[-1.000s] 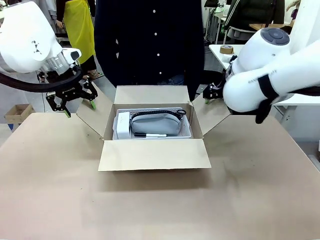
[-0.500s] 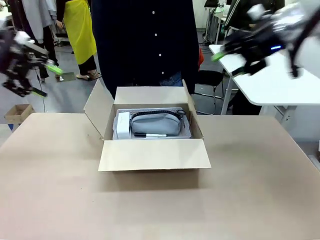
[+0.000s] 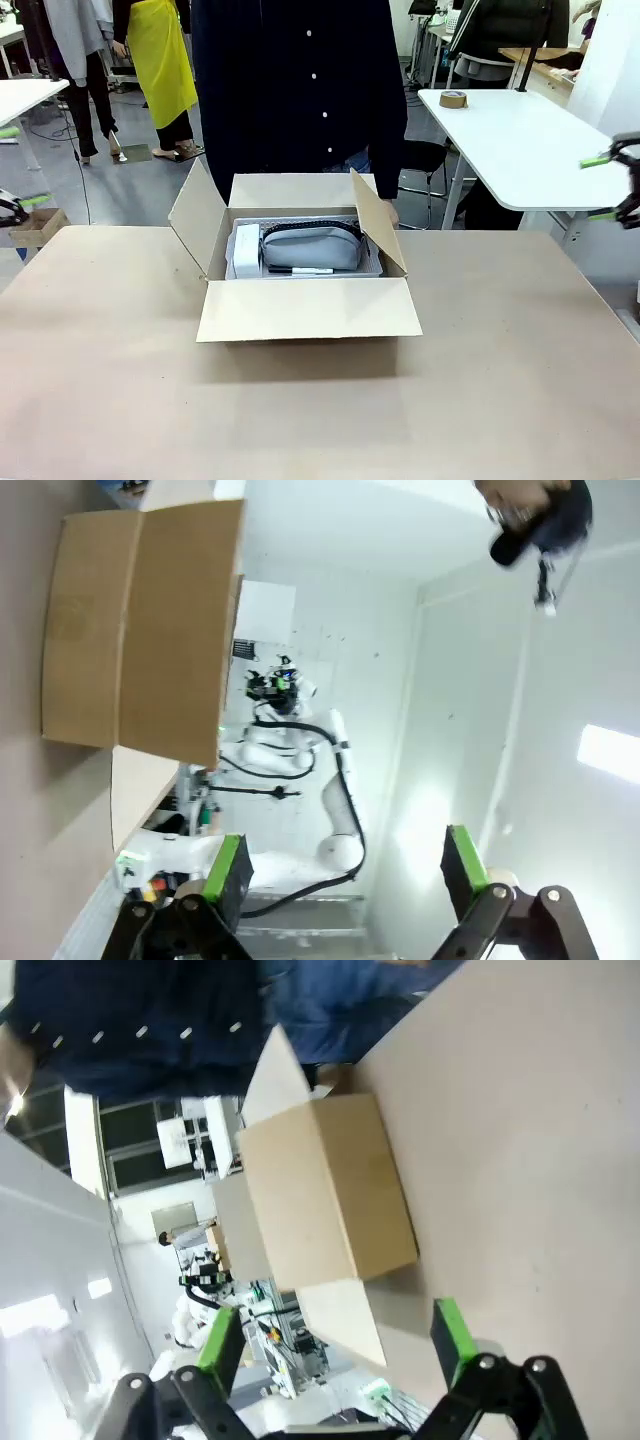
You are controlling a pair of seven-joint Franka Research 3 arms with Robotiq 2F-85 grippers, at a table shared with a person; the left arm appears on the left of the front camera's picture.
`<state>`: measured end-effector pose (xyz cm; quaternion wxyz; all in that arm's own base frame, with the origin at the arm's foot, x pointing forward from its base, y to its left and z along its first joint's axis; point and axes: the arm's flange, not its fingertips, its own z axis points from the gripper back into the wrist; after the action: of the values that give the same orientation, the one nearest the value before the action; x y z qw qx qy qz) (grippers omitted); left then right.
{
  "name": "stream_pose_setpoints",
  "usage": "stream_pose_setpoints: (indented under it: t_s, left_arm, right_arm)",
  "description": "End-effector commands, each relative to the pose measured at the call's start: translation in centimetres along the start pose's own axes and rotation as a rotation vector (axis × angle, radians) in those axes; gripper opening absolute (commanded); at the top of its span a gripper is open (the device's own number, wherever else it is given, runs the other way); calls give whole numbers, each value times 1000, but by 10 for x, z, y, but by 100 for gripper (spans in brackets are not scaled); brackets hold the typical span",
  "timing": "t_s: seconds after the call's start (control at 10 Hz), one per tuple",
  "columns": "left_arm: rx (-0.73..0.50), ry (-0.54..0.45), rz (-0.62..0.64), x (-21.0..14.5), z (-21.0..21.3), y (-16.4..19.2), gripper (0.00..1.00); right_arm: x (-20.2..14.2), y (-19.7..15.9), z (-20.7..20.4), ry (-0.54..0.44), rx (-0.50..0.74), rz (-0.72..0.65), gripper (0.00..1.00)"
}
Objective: Pack the gift set into the box.
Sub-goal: Lift both hands away from the flaps of the Package Box, then press and hold the closed box until the human finishes sealing it.
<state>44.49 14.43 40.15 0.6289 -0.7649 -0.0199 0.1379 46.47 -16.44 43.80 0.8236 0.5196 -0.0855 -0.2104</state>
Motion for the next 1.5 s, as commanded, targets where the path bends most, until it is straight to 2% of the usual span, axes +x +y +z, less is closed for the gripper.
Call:
stream_pose_setpoints:
  t_s: [0.0, 1.4]
  left_arm:
    - [48, 18, -92, -20, -4, -27, 100]
    - [48, 18, -92, -20, -4, -27, 100]
  right_arm:
    - [-16, 20, 21, 19, 4, 61, 100]
    - [-16, 20, 21, 19, 4, 61, 100]
